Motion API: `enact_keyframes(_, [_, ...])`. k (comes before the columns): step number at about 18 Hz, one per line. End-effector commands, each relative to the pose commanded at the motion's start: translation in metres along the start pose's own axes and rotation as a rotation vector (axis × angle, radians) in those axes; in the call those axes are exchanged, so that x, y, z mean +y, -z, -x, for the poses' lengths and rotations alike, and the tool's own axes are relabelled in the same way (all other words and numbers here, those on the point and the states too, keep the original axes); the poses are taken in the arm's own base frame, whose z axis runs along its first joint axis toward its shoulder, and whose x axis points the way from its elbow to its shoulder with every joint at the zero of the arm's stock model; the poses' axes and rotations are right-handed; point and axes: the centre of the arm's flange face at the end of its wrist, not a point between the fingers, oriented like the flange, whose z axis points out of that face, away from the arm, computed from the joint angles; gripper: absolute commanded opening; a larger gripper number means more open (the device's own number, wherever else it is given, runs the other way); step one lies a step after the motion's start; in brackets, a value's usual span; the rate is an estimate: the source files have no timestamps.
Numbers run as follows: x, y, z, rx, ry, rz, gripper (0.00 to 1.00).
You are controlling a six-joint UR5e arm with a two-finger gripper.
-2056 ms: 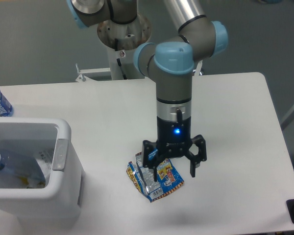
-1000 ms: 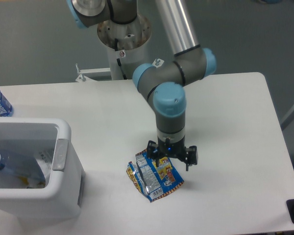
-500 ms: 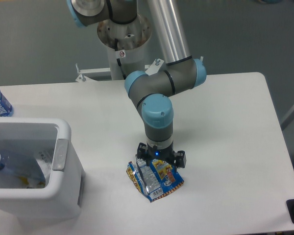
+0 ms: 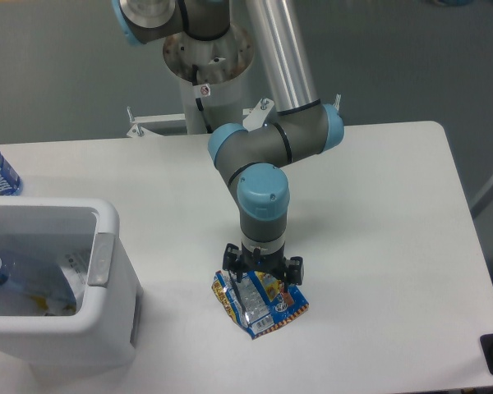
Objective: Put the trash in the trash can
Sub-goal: 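Close the gripper on the wrapper, pinching it against the table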
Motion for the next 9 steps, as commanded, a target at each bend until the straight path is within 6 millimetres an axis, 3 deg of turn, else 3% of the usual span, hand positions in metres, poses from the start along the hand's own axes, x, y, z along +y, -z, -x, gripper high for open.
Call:
enact_keyframes(3, [0.001,-0.014,-0.004,0.026,0.001,0.009,1.00])
enact_keyframes(9, [0.002,-0.016,-0.005,0.030,0.000,0.011,1.00])
